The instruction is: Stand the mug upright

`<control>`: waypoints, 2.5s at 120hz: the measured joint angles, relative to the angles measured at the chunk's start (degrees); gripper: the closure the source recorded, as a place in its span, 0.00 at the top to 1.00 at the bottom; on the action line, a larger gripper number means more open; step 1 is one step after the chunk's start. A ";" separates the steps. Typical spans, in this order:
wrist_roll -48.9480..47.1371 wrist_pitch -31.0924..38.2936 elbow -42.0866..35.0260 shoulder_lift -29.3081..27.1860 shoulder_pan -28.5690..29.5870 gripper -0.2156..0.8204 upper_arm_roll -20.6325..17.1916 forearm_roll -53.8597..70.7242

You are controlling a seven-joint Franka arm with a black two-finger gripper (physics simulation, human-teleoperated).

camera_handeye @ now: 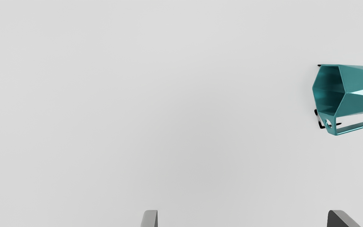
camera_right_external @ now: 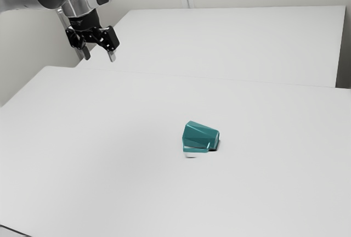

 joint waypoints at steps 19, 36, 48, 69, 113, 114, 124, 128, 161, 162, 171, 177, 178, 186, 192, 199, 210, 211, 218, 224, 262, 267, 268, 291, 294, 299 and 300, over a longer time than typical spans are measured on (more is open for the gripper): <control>0.15 0.09 -0.18 -0.06 0.27 0.77 -0.19 -0.22; 0.47 2.73 -3.43 -0.22 0.28 0.77 -0.12 -4.14; 1.74 7.03 -7.62 -0.28 0.05 0.77 0.24 -9.87; 7.06 17.33 -16.88 -0.22 0.01 0.77 0.52 -25.11; 27.03 30.19 -31.60 1.27 0.10 0.77 1.23 -55.24; 27.58 30.35 -31.87 1.34 0.14 0.77 1.24 -55.83; 33.03 31.69 -34.12 2.01 0.54 0.77 1.32 -61.05; 35.30 32.10 -34.70 2.41 0.62 0.77 1.37 -62.99; 52.25 33.56 -38.18 6.12 0.45 0.77 1.77 -73.69; 52.67 33.57 -38.24 6.22 0.45 0.77 1.77 -73.88; 56.20 33.53 -38.77 7.27 0.40 0.77 1.77 -75.96; 58.32 33.49 -39.02 8.06 0.35 0.77 1.76 -77.46; 58.65 33.49 -39.06 8.19 0.34 0.77 1.76 -77.72; 60.68 33.49 -39.54 8.79 0.17 0.77 1.77 -79.61; 61.48 33.52 -39.76 9.18 -0.10 0.77 1.76 -80.52; 62.27 33.54 -39.85 9.88 -0.30 0.77 1.76 -81.22; 63.39 33.56 -39.77 10.97 -0.38 0.77 1.76 -81.83; 63.48 33.57 -39.77 11.05 -0.39 0.77 1.76 -81.87; 64.11 33.58 -39.68 11.56 -0.50 0.77 1.74 -82.10; 64.60 33.60 -39.56 12.00 -0.88 0.77 1.71 -82.30; 67.02 34.02 -38.87 12.82 -3.22 0.77 1.74 -83.89; 67.26 34.07 -38.76 12.84 -3.56 0.77 1.73 -84.10; 67.31 34.08 -38.75 12.84 -3.62 0.77 1.73 -84.13; 68.23 34.25 -38.67 13.14 -4.29 0.77 1.68 -84.65; 68.34 34.27 -38.64 13.18 -4.38 0.77 1.68 -84.76; 68.50 34.29 -38.44 13.34 -4.68 0.77 1.68 -84.93; 68.53 34.30 -38.39 13.38 -4.73 0.77 1.68 -84.95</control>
